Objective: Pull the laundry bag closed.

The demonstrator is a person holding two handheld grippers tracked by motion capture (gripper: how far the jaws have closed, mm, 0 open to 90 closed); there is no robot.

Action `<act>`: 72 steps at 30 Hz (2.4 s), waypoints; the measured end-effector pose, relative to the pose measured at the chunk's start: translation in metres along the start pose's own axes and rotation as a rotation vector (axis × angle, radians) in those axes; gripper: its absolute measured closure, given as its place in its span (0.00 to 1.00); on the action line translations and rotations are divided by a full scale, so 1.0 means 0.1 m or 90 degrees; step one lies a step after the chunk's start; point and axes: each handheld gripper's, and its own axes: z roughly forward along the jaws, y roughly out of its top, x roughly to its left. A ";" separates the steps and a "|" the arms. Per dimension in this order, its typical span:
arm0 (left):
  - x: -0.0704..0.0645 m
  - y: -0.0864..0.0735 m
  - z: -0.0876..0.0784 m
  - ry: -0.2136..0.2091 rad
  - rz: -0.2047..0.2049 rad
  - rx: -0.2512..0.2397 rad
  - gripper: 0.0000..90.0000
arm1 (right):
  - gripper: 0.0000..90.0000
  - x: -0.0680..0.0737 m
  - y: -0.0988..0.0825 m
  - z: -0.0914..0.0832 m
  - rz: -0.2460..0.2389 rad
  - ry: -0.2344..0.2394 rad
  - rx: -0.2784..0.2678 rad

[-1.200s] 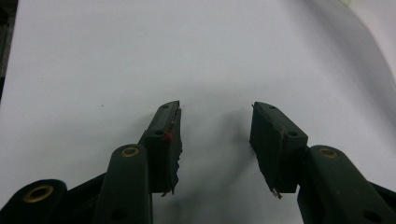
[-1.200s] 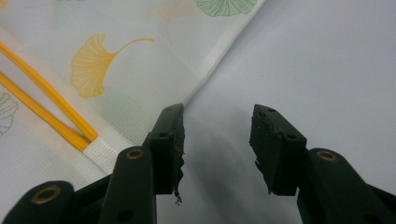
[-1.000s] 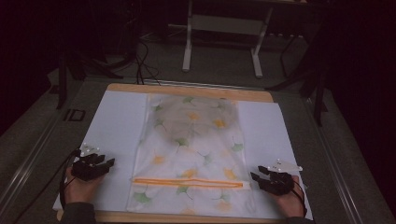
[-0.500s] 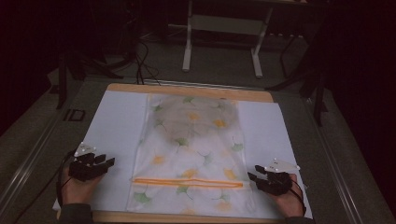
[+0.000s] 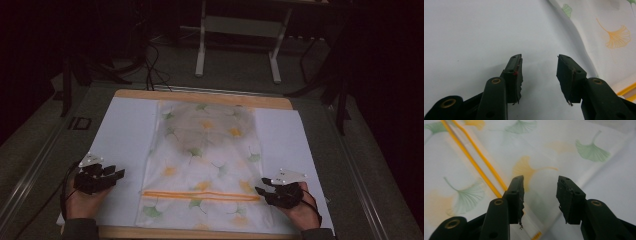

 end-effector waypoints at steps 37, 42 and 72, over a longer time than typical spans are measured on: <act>-0.06 0.04 0.01 -0.012 0.027 0.018 0.64 | 0.86 0.55 0.79 0.49 -0.150 0.094 0.059; -0.07 0.04 0.00 -0.012 0.027 0.014 0.64 | 0.88 0.61 0.88 0.56 -0.165 0.102 0.068; -0.06 0.05 -0.01 -0.012 0.029 0.016 0.64 | 0.87 1.17 1.45 1.05 -0.254 0.160 0.095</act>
